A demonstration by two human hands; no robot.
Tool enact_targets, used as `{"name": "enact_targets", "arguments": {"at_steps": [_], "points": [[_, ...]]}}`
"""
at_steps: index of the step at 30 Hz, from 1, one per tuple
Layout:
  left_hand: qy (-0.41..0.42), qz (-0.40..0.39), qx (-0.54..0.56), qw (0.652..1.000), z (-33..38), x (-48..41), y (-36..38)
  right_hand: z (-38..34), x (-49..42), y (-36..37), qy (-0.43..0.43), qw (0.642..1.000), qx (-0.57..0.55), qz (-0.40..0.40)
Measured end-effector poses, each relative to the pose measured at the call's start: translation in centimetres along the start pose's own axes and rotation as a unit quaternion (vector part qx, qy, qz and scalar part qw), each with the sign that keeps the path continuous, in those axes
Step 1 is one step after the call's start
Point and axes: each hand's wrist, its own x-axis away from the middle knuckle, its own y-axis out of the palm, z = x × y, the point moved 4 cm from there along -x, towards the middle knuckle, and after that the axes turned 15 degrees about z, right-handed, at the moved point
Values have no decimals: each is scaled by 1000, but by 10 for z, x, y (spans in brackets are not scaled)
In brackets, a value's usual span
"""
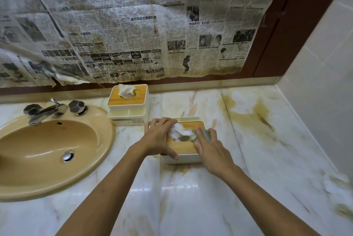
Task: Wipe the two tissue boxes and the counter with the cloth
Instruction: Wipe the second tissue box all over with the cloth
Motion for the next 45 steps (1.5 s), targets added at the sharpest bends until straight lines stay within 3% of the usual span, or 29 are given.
{"name": "enact_targets", "arguments": {"at_steps": [4, 9, 15, 17, 21, 26, 33, 37, 41, 45], "points": [[-3, -27, -1, 1000, 1, -2, 1, 17, 8, -15, 4, 999, -43, -18], [8, -73, -15, 997, 1, -7, -2, 30, -21, -40, 53, 969, -227, 80], [-54, -70, -108, 990, -11, -1, -15, 24, -61, -34, 100, 935, -340, 33], [-78, -68, -132, 986, -17, 3, -17, 24, -63, -30, 105, 934, -342, 9], [-116, -43, -69, 990, -24, 7, -19, 27, -62, -30, 117, 935, -334, 16], [-164, 76, 32, 983, -33, 8, -21, 35, -50, -31, 129, 945, -299, 18], [-190, 107, 56, 974, -20, 0, -12, 27, -32, -29, 144, 911, -358, -145], [-152, 202, 46, 966, 4, -7, -15, 33, -38, -31, 160, 926, -336, -62], [-25, 131, -83, 988, 38, -12, 3, 39, -41, -31, 189, 922, -339, 0], [-37, 119, -110, 986, 43, -18, 12, 37, -41, -27, 178, 923, -341, 9]]}}
